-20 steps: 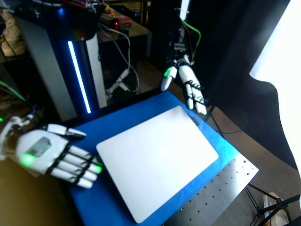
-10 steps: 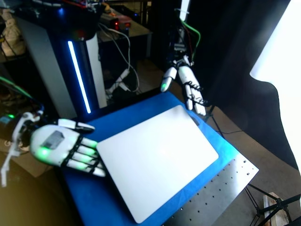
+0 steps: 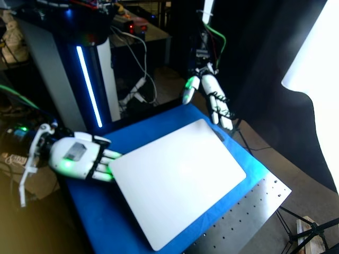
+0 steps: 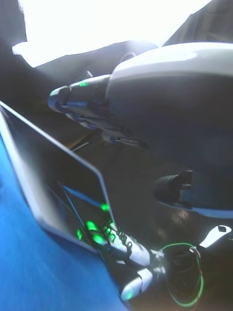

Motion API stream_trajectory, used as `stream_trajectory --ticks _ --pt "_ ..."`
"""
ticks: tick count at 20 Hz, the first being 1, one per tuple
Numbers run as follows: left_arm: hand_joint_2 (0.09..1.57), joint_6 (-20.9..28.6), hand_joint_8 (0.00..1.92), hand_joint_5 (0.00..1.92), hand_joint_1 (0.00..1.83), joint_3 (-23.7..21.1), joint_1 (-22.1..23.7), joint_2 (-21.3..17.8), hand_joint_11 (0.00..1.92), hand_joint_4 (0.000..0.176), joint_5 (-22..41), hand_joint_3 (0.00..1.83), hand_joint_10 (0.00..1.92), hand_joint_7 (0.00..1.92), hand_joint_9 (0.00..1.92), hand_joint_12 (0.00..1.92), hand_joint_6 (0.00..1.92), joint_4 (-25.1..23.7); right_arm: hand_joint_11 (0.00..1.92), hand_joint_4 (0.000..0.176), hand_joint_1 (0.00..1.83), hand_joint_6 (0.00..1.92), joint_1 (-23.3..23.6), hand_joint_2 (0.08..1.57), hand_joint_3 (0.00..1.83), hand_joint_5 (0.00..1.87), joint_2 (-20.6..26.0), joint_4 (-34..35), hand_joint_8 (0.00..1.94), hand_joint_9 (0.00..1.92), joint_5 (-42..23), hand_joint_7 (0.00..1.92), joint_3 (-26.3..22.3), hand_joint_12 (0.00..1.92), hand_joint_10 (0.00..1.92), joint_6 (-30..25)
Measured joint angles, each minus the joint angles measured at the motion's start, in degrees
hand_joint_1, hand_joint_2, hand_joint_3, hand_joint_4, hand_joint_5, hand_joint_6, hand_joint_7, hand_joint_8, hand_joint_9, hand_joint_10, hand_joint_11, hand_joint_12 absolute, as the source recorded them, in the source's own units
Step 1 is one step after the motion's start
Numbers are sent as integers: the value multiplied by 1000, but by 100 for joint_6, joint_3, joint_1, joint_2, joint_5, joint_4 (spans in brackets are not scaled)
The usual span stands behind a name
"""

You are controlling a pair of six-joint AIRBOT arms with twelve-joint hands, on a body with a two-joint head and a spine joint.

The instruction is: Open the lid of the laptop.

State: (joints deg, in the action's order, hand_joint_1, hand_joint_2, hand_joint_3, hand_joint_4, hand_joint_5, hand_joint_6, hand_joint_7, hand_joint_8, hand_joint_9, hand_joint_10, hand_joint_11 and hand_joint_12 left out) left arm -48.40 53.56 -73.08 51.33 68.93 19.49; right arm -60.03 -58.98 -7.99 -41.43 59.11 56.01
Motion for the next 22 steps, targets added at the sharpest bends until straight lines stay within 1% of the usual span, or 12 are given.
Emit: stream_trajectory --ticks 3,4,5,7,10,12,13,14,16,18,19,22 --pt "1188 -2 0 0 0 0 0 0 0 176 -11 0 0 0 0 0 0 22 0 0 0 0 210 1217 4 0 -72 -269 0 0 225 0 116 0 0 -4" --pt "1178 0 0 0 49 0 0 0 0 176 -9 0 0 0 0 0 0 15 0 0 0 0 216 1215 2 0 -92 -258 0 0 247 0 125 0 0 -4" --pt "1135 0 0 0 287 2 0 2 0 176 -15 0 0 0 0 0 0 9 0 0 0 0 219 1213 1 1 -114 -258 0 0 243 0 142 0 0 -13" --pt "1115 0 0 0 365 26 0 0 0 176 -9 0 0 0 0 0 0 13 0 0 0 0 216 1209 0 0 -129 -256 0 0 243 0 149 0 0 -20" --pt "1009 0 0 0 684 85 0 37 0 176 -22 0 0 0 0 0 0 24 0 0 0 5 216 1220 3 13 -151 -238 1 0 243 3 153 0 0 -20" --pt "1003 -2 0 0 700 127 -2 42 0 176 -96 0 0 0 0 0 0 15 0 0 0 3 219 1218 2 10 -151 -236 1 0 240 4 155 0 0 -20" --pt "991 -2 0 0 786 181 2 85 0 176 -144 0 0 0 0 0 0 24 2 0 0 9 219 1205 0 28 -153 -227 6 0 240 17 166 1 0 -20" --pt "988 -2 0 0 790 216 11 109 0 176 -219 0 0 0 0 0 0 42 1 0 0 6 219 1211 0 24 -153 -214 2 0 238 10 166 0 0 -20" --pt "968 -166 0 0 850 304 81 162 0 176 -538 0 0 0 0 0 0 44 17 0 0 0 216 1207 0 5 -153 -212 0 0 234 0 173 8 0 -20" --pt "968 -369 0 0 861 470 313 282 0 176 -953 0 0 0 0 0 0 103 10 0 0 2 219 1202 0 10 -153 -210 0 0 234 0 177 5 0 -20" --pt "991 -496 0 0 805 581 463 356 0 176 -1165 6 0 0 0 0 0 133 0 0 0 0 219 1197 0 1 -153 -190 0 0 234 0 177 0 0 -20" --pt "1027 -739 0 0 827 826 822 531 0 176 -1580 12 0 0 0 0 0 232 21 0 0 8 216 1197 0 25 -157 -160 2 0 234 5 177 9 0 -20"
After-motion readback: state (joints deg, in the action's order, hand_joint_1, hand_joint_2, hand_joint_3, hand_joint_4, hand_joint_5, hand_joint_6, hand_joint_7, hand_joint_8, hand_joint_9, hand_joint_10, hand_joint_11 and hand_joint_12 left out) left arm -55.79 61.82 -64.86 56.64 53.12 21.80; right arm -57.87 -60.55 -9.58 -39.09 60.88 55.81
